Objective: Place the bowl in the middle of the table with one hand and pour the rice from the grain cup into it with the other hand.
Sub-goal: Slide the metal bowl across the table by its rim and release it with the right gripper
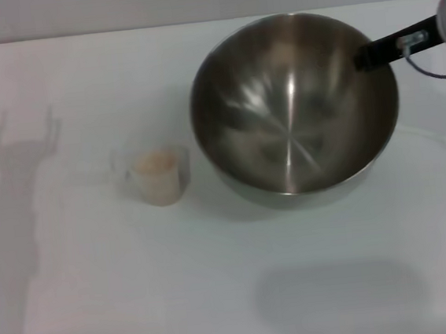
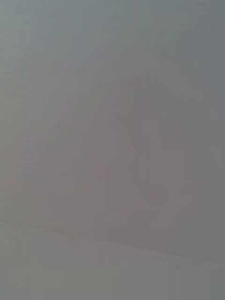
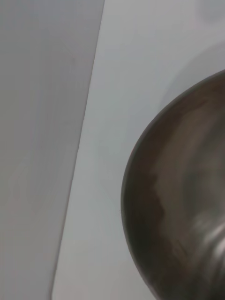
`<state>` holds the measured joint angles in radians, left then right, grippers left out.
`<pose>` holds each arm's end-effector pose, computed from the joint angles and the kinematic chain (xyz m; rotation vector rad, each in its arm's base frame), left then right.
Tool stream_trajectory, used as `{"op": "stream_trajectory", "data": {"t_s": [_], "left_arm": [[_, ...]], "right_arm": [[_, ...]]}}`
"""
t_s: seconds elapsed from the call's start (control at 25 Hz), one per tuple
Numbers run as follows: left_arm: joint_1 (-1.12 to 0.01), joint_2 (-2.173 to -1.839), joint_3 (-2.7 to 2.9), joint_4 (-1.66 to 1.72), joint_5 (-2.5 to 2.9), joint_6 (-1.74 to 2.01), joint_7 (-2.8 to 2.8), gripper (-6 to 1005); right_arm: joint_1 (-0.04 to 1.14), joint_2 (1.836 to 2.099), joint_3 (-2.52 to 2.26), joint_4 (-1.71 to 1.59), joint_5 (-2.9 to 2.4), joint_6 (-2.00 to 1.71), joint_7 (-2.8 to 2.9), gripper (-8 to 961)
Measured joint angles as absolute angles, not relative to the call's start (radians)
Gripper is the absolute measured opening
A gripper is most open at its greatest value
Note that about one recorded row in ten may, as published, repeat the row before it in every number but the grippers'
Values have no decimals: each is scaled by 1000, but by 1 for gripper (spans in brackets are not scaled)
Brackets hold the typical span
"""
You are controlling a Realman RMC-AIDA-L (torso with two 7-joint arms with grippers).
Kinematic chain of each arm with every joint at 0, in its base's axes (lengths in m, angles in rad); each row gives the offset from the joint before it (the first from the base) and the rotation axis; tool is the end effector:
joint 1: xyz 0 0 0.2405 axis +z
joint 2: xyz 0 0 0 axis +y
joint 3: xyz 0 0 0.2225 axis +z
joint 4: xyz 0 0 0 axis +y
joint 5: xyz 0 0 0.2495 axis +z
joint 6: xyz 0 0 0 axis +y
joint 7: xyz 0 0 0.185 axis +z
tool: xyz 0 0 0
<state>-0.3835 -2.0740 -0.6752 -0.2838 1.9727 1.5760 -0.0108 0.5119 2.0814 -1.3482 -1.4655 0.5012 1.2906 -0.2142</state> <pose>-0.2749 0.3480 0.0260 -1.2929 -0.2757 -0.9536 0.1580 0.4266 0.0223 -2.1612 1.1921 -0.0721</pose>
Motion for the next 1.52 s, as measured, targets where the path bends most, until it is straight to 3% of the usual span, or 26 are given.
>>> {"op": "stream_trajectory", "data": {"t_s": [0.96, 1.04, 1.52], "left_arm": [[-382, -2074, -670, -284, 1973, 1580, -11, 714], [-382, -2074, -670, -284, 1973, 1581, -11, 714], [-365, -2075, -669, -285, 1974, 1617, -11, 714]], "right_arm": [[581, 2078, -1419, -1301, 541, 1259, -203, 96], [581, 2078, -1419, -1311, 527, 1260, -200, 325], [573, 2081, -1502, -1527, 265, 1199, -161, 486]]}}
